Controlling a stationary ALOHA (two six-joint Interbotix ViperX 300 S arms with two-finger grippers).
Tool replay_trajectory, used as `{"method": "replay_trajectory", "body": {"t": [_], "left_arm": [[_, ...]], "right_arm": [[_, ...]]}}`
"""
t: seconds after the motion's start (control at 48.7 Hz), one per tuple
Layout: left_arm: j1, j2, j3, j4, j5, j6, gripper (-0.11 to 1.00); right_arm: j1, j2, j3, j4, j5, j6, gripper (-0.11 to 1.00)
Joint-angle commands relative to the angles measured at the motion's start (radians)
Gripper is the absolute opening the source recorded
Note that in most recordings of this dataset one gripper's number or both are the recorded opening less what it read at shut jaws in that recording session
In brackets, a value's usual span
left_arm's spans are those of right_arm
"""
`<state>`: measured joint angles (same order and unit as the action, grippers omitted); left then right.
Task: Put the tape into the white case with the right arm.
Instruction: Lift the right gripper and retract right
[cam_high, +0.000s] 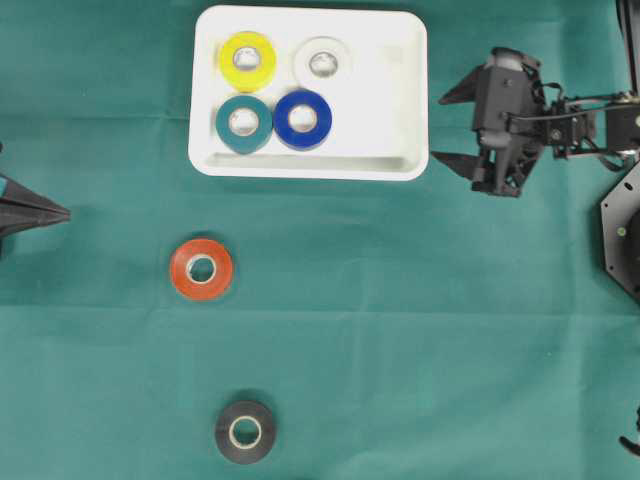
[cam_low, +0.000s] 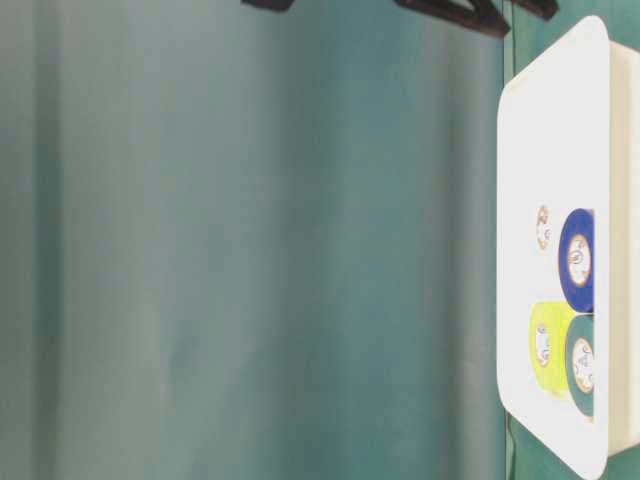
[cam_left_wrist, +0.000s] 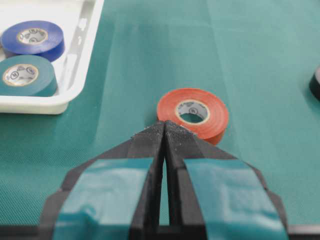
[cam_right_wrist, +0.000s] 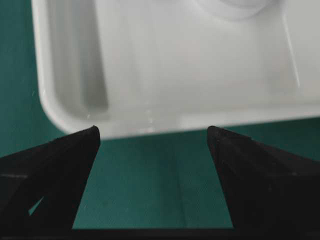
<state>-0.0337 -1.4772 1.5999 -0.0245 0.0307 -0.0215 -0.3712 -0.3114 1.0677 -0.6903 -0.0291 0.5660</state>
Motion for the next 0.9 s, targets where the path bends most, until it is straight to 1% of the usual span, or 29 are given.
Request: {"method": "replay_trajectory", "body": {"t": [0.0, 0.082, 0.164, 0.411, 0.493, 0.657, 0.74, 0.884], "left_arm": [[0.003, 0.014, -0.017, 0.000, -0.005, 0.000, 0.01], [0.002, 0.012, -0.017, 0.000, -0.005, 0.000, 0.01], [0.003, 0.012, -0.017, 0.000, -0.005, 0.000, 0.01], [0.003, 0.012, -0.017, 0.000, -0.005, 0.000, 0.01], [0.002, 0.014, -0.017, 0.000, -0.003, 0.000, 0.01], [0.003, 0.012, -0.017, 0.000, -0.005, 0.000, 0.01], [0.003, 0.012, -0.017, 0.000, -0.005, 0.000, 0.01], [0.003, 0.012, -0.017, 0.000, -0.005, 0.000, 0.01]], "right_arm": [[0.002, -0.026, 0.000, 0.003, -0.014, 0.003, 0.61], [0.006, -0.035, 0.011, 0.003, -0.029, 0.003, 0.61], [0.032, -0.040, 0.021, 0.003, -0.052, 0.005, 0.61], [0.156, -0.069, 0.058, 0.002, -0.071, 0.003, 0.61], [0.210, -0.100, 0.077, 0.002, -0.071, 0.003, 0.61], [0.288, -0.172, 0.126, 0.003, -0.067, 0.005, 0.61], [0.316, -0.218, 0.158, 0.009, -0.060, 0.011, 0.61], [0.337, -0.258, 0.187, 0.020, -0.048, 0.037, 0.61]]}}
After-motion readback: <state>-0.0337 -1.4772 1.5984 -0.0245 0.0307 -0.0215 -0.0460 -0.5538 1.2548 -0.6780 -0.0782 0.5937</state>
